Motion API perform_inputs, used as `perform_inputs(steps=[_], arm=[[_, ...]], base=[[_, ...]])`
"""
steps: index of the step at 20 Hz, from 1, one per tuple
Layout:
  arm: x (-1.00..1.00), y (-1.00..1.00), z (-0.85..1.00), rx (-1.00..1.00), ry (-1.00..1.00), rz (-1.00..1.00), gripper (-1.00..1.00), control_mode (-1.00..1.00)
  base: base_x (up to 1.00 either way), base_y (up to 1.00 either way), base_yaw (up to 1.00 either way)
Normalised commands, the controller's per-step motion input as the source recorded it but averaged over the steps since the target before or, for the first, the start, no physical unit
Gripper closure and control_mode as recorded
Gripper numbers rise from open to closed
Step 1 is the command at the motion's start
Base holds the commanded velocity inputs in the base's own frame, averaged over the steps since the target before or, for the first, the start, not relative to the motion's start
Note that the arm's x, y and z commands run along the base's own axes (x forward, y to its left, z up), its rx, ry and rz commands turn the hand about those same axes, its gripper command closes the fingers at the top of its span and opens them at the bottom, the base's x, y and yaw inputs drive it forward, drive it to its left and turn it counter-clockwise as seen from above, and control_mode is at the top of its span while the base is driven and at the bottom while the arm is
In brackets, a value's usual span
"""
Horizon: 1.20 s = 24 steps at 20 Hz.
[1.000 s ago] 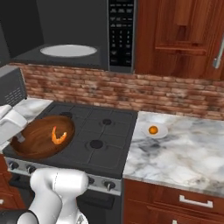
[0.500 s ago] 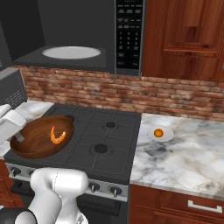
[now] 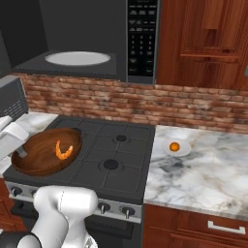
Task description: Remove the tangerine from the bowl and place it on the small plate. Then place the bowl with only the shrimp in the microwave, close the door, and press the start button to microwave the shrimp.
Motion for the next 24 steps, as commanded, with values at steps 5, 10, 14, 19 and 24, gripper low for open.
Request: perform_inputs(steps=[5,10,14,19,24], arm=[[0.0,0.0,0.0,0.0,0.0,0.0,1.0,1.0],[0.17,0.0,0.06,0.0,0.01,0.0,1.0,-1.0],[0.35,0.0,0.85,0.0,-0.02,0.08,1.0,-1.0],[0.25,0.0,0.97,-0.01,-0.14,0.17,1.0,-1.0],[0.55,0.35,0.74,-0.07,-0.02,0.15,1.0,-1.0]], base=[[0.28,0.04,-0.04],[0.04,0.0,0.0],[0.0,0.0,0.0],[0.0,0.0,0.0],[0.0,0.0,0.0]])
